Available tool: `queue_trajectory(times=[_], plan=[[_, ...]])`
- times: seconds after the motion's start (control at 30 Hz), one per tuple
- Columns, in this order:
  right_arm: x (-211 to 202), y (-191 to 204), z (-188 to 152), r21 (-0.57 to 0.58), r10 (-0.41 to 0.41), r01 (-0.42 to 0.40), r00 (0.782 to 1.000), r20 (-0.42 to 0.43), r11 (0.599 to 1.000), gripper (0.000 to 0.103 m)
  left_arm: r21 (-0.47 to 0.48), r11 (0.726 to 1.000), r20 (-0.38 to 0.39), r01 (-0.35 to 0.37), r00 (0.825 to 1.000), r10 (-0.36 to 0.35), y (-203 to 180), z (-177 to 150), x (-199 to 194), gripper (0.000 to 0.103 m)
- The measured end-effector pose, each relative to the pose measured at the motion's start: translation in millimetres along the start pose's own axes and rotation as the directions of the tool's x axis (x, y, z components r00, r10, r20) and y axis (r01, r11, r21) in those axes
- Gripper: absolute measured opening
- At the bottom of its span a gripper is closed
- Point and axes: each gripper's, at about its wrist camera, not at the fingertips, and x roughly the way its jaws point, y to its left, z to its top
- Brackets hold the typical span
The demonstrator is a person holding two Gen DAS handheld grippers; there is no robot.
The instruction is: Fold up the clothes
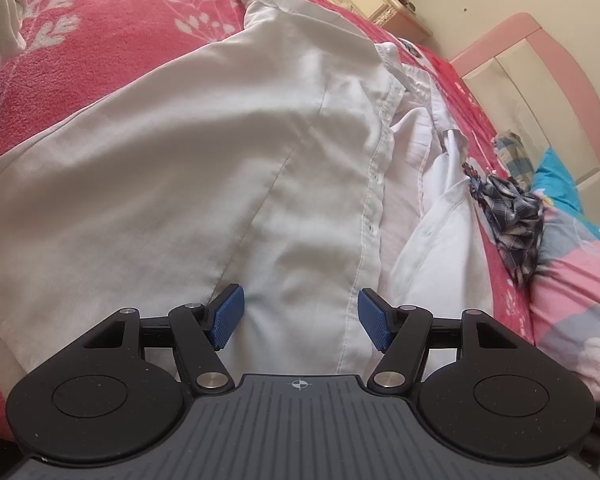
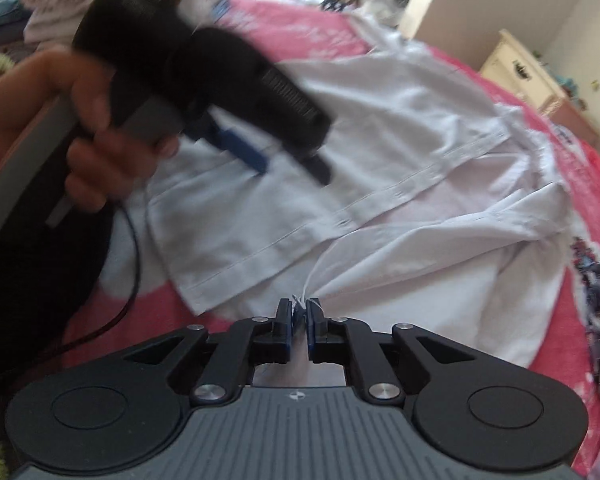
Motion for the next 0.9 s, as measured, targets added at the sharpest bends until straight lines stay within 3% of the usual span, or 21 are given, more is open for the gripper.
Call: queue_trajectory(times=[0.1, 0.17, 0.27, 0.33, 0.37, 0.43, 0.53, 0.6, 0.63, 0.7, 0.73, 0.8, 0.83, 0.9], plan=[[-5.1, -4.2, -6.5, 0.041, 0.06, -0.06, 0.998, -0.009, 0.997, 0.019, -0.005, 0.996, -0.026, 0.085, 0.996, -0.085, -2.4, 0.4, -2.8, 0.063], [-12.9, -13.3, -13.7, 0.095, 0.082, -0.082, 0.997, -0.003, 0.992, 0.022, 0.003, 0.986, -0.057, 0.169, 0.984, -0.168, -7.0, -1.2, -3.9, 0.064], [-26.3, -39.2, -29.4, 0.232, 0.067, -0.067, 0.998, 0.005, 0.97, 0.031, 0.073, 0.97, -0.129, 0.233, 0.966, -0.222, -20.2, -7.6, -0.4, 0.064], [-36.0, -64.1, -43.5, 0.361, 0.039, -0.043, 0.999, 0.018, 0.932, 0.032, 0.13, 0.957, -0.181, 0.259, 0.955, -0.234, -31.9, -14.0, 4.6, 0.064], [-39.2, -79.3, -52.1, 0.444, 0.026, -0.037, 0.999, 0.031, 0.895, 0.034, 0.161, 0.955, -0.192, 0.248, 0.957, -0.216, -37.5, -17.5, 7.2, 0.064], [-43.7, -112.4, -71.1, 0.619, -0.01, -0.027, 0.998, 0.056, 0.785, 0.04, 0.231, 0.954, -0.189, 0.192, 0.97, -0.15, -46.2, -23.3, 11.6, 0.064], [-39.1, -165.0, -105.2, 0.825, -0.067, -0.004, 0.996, 0.051, 0.564, 0.042, 0.261, 0.957, -0.188, 0.126, 0.979, -0.078, -48.0, -27.5, 17.7, 0.062], [-17.5, -195.6, -126.2, 0.904, -0.045, -0.016, 0.998, 0.039, 0.427, 0.043, 0.261, 0.96, -0.18, 0.097, 0.982, -0.051, -45.4, -28.0, 20.4, 0.061], [-4.8, -206.0, -132.8, 0.925, -0.024, -0.026, 0.999, 0.038, 0.378, 0.043, 0.264, 0.961, -0.174, 0.085, 0.984, -0.04, -45.0, -28.1, 21.4, 0.06], [20.8, -216.5, -138.0, 0.945, 0.025, -0.052, 0.999, 0.046, 0.323, 0.043, 0.266, 0.962, -0.17, 0.069, 0.985, -0.024, -44.5, -28.1, 24.0, 0.06], [29.6, -214.9, -134.2, 0.941, 0.035, -0.052, 0.998, 0.043, 0.334, 0.043, 0.262, 0.963, -0.171, 0.065, 0.985, -0.02, -43.7, -27.9, 25.5, 0.06], [33.6, -202.6, -115.6, 0.886, -0.001, 0.007, 1.0, -0.007, 0.465, 0.043, 0.257, 0.965, -0.168, 0.059, 0.986, -0.015, -43.1, -26.3, 24.9, 0.06], [32.7, -196.1, -108.2, 0.852, -0.018, 0.035, 0.999, -0.03, 0.522, 0.034, 0.258, 0.965, -0.166, 0.055, 0.986, -0.012, -43.0, -26.4, 24.9, 0.059], [27.2, -191.5, -101.8, 0.813, -0.01, 0.037, 0.999, -0.038, 0.581, 0.002, 0.261, 0.964, -0.162, 0.049, 0.987, -0.006, -43.5, -26.6, 24.2, 0.059]])
